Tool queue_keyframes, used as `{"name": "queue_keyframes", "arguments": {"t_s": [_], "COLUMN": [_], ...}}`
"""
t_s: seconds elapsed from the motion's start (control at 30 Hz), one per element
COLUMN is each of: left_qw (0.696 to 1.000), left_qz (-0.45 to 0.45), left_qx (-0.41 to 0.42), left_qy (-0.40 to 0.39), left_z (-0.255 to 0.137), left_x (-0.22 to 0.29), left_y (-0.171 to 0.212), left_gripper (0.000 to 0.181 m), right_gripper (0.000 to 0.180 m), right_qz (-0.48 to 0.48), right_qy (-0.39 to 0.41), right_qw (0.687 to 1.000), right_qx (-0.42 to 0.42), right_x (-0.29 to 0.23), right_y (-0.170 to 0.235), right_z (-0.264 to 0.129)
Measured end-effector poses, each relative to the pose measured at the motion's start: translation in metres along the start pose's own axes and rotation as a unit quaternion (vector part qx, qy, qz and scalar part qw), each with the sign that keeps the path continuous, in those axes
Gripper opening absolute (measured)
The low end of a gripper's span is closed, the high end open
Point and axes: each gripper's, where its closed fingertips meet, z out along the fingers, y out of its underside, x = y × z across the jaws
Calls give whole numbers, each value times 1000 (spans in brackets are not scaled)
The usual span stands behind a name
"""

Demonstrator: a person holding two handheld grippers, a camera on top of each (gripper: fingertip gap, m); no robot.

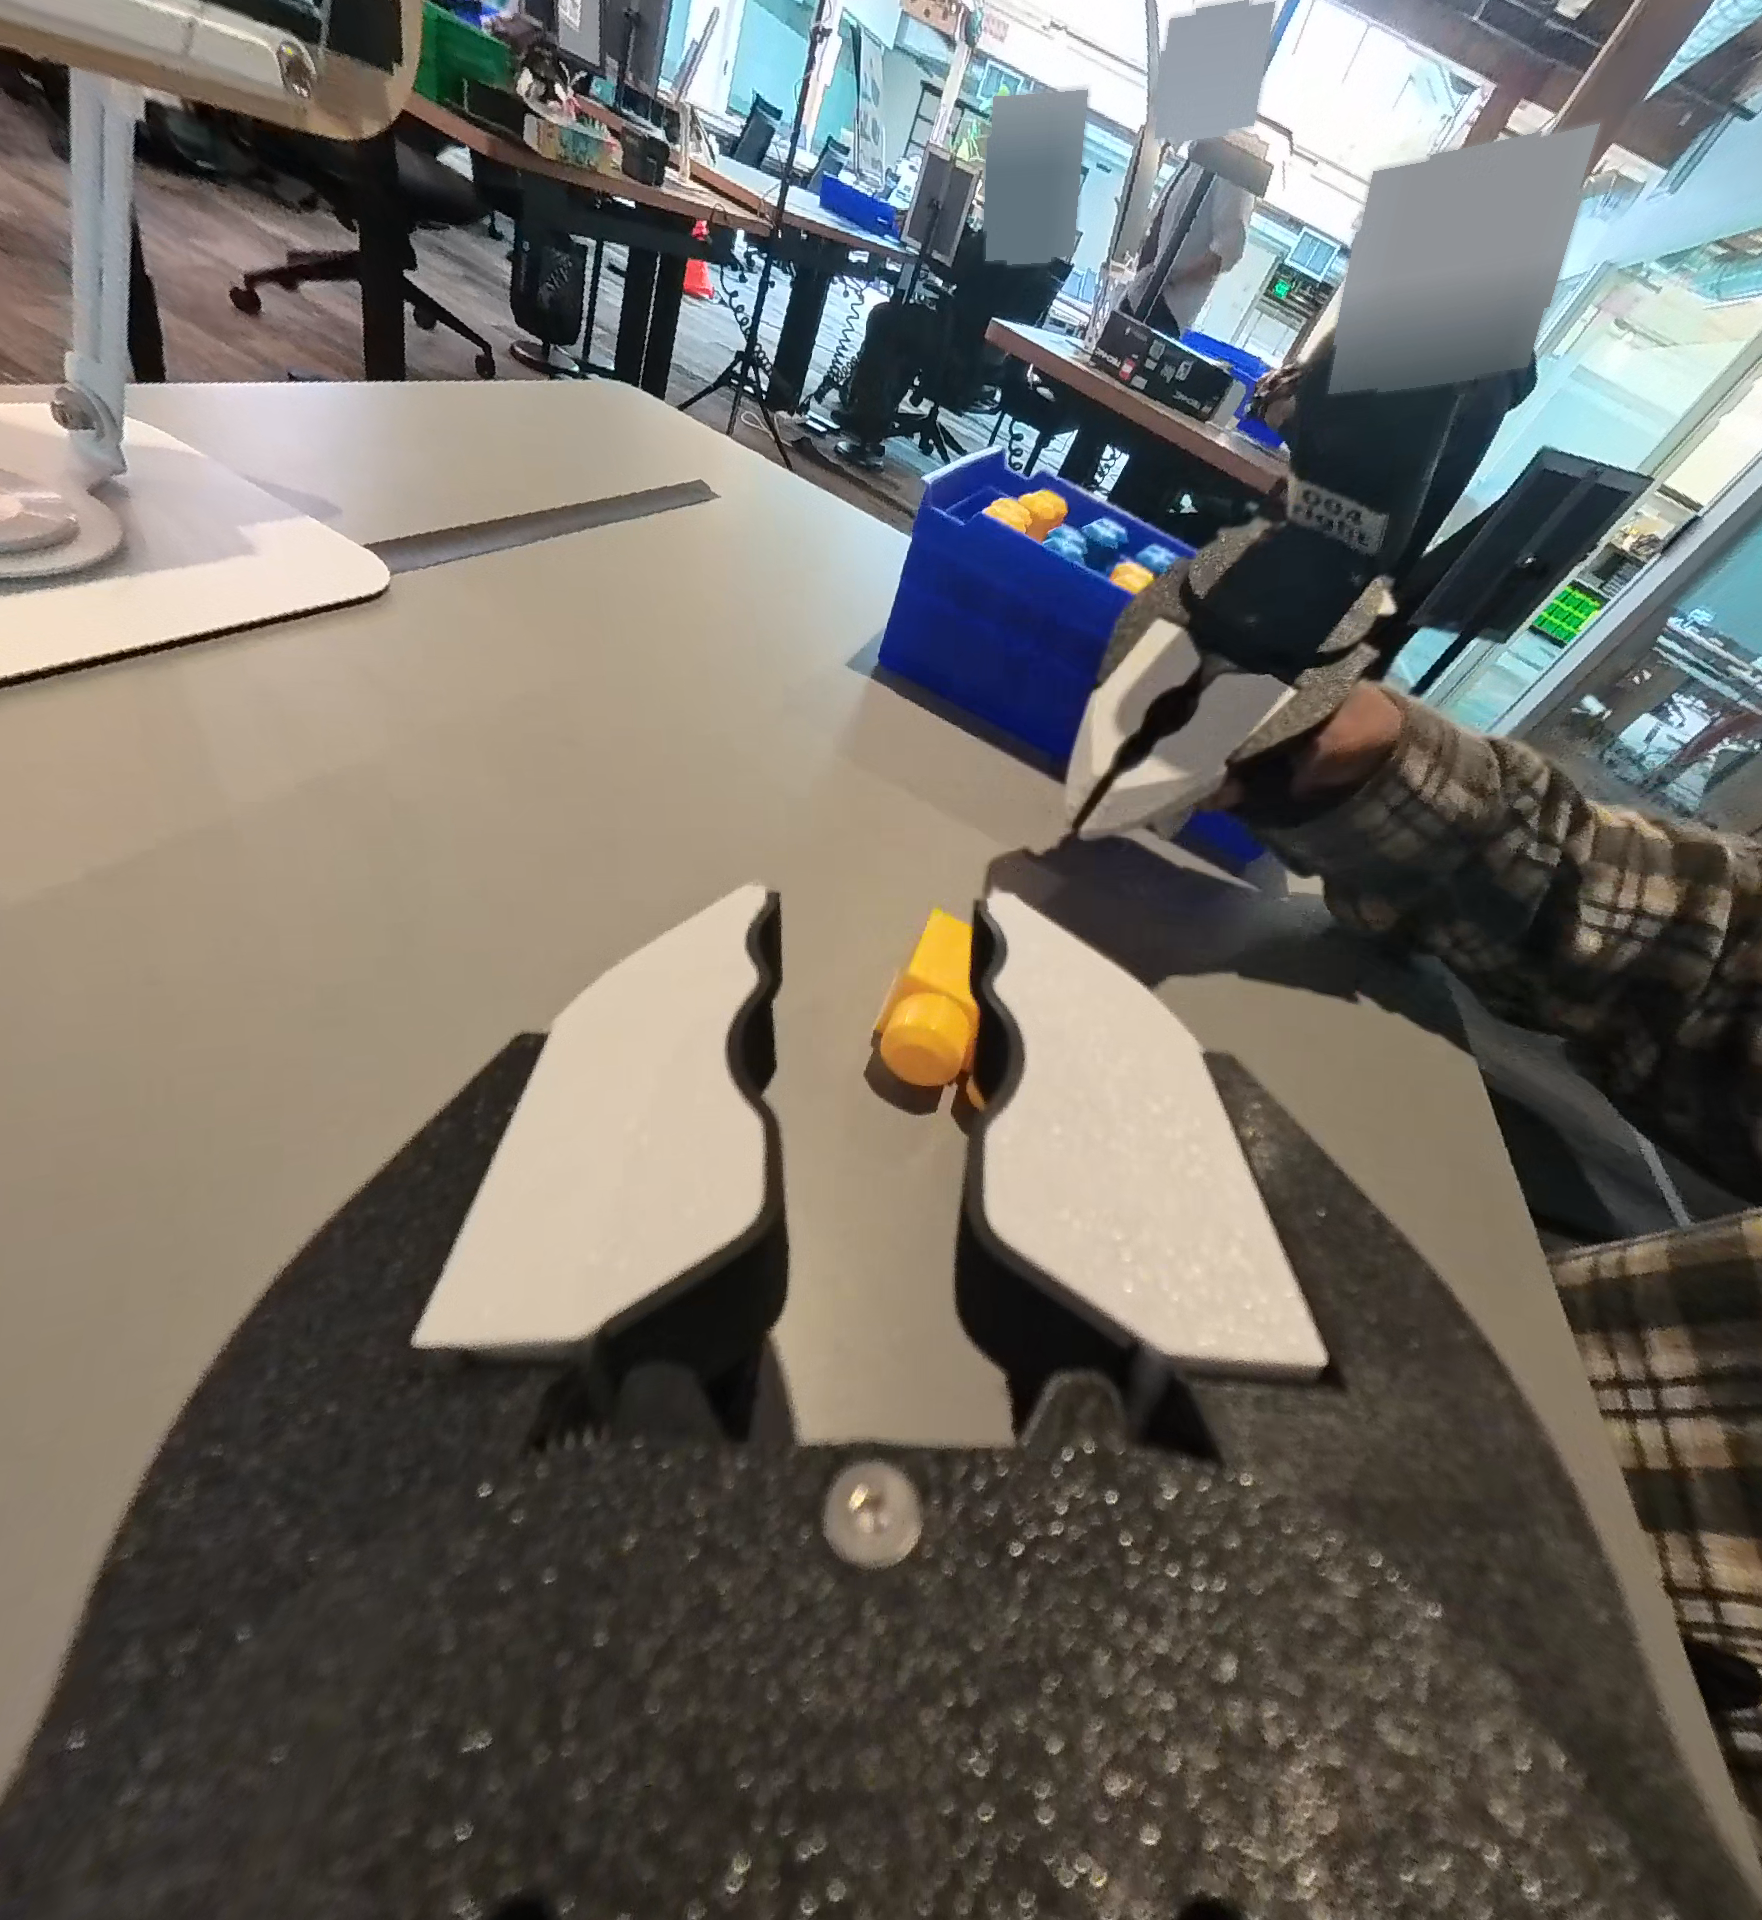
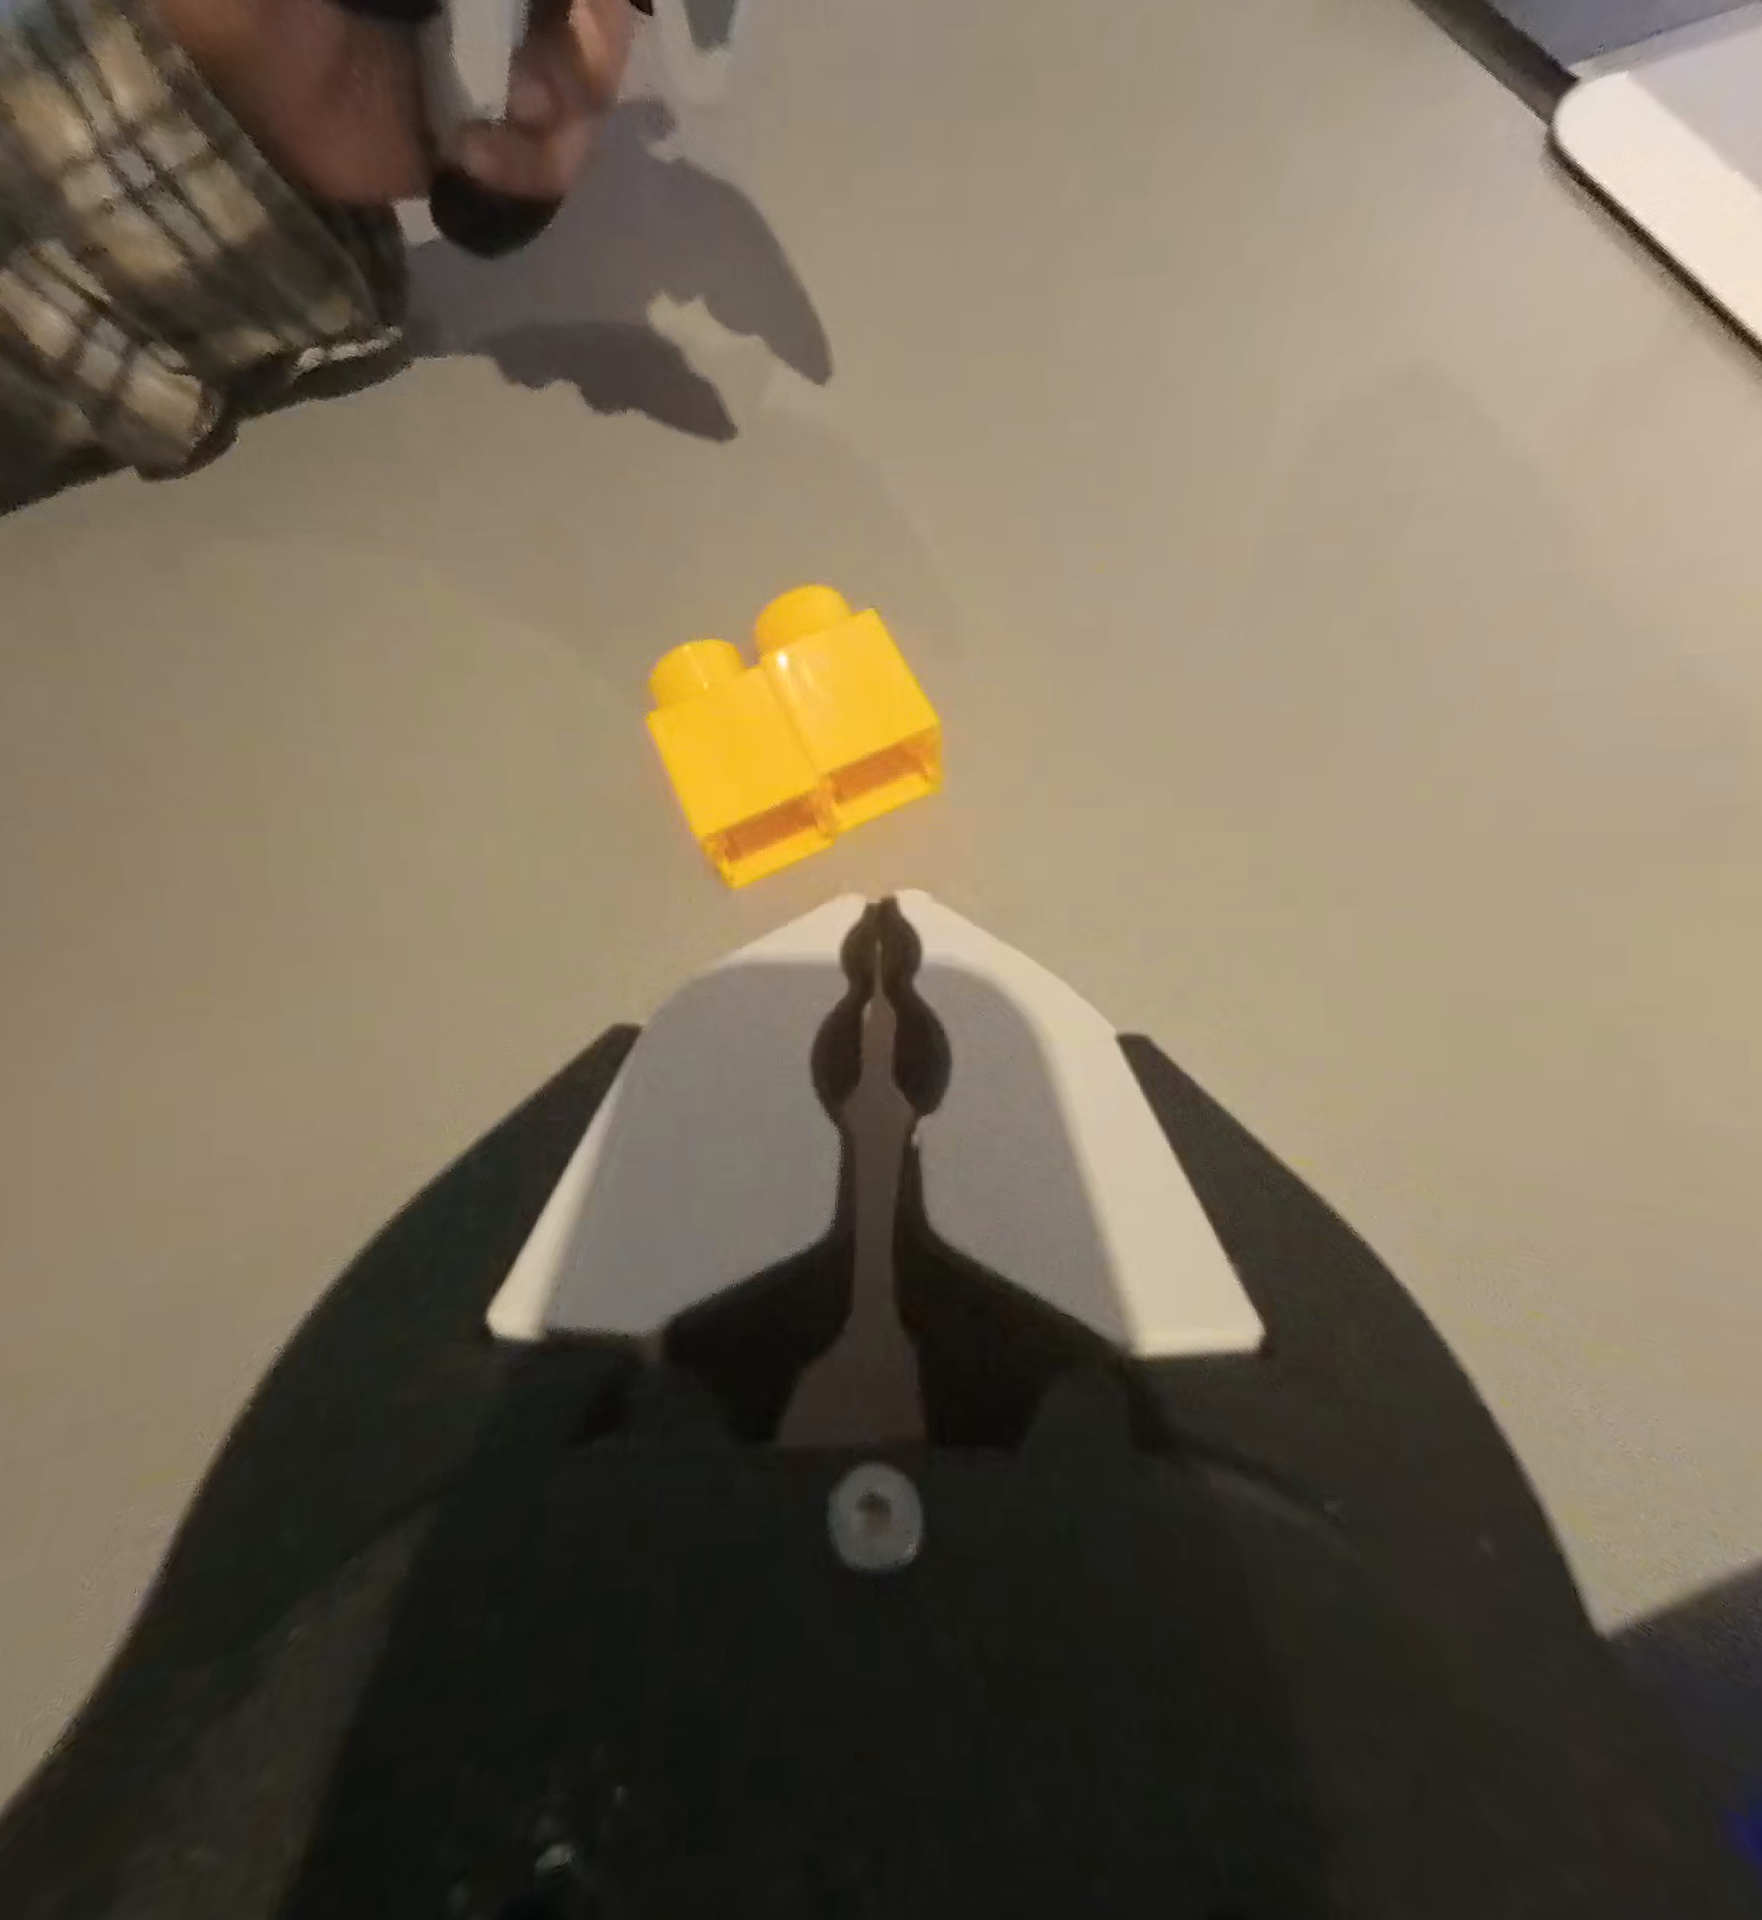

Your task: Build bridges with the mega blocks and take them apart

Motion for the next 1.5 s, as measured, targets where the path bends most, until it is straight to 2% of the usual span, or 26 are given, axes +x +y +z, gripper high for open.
{"name": "queue_keyframes", "arguments": {"t_s": [0.13, 0.33, 1.2, 1.4, 1.5], "left_qw": [1000, 1000, 1000, 1000, 1000], "left_qz": [2, 3, -1, -1, -1], "left_qx": [-10, -19, -23, -23, -17], "left_qy": [1, -3, -2, -3, -6], "left_z": [4, 5, 5, 5, 2], "left_x": [1, -1, -2, -2, -3], "left_y": [5, 8, 9, 9, 5], "left_gripper": [34, 34, 34, 34, 34], "right_gripper": [0, 0, 0, 0, 0], "right_qz": [-20, -54, -45, -39, -42], "right_qy": [-4, -9, -40, -35, -23], "right_qw": [999, 994, 995, 995, 996], "right_qx": [-45, -91, -76, -84, -77], "right_x": [-4, -7, -18, -16, -15], "right_y": [19, 17, 10, 13, 16], "right_z": [9, 38, 60, 57, 42]}}
